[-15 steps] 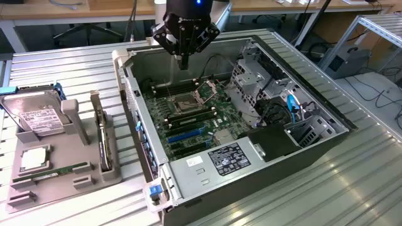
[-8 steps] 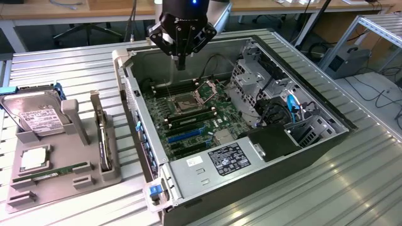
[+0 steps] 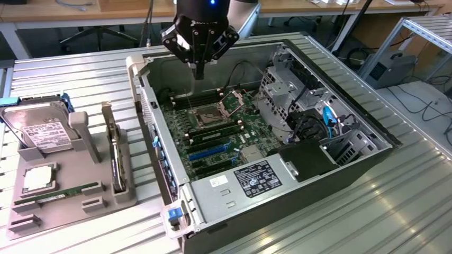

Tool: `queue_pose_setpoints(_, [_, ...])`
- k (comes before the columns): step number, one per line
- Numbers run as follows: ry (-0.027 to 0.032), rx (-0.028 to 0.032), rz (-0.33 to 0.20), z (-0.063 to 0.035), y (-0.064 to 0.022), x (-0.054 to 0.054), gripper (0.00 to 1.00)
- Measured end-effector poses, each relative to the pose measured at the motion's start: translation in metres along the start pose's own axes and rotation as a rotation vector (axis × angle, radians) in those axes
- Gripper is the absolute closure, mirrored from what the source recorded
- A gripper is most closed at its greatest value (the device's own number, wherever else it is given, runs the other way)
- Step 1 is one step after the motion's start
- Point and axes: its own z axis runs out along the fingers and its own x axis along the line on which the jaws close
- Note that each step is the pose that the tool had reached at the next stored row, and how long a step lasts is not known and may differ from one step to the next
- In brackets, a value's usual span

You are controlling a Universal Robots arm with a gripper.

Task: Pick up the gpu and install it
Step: 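Reach for the gpu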

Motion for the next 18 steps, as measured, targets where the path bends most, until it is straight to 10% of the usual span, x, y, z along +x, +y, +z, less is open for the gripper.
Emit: queue_pose_setpoints(18, [0.0000, 0.0000, 0.000, -0.0002, -0.0006, 0.0072, 0.89])
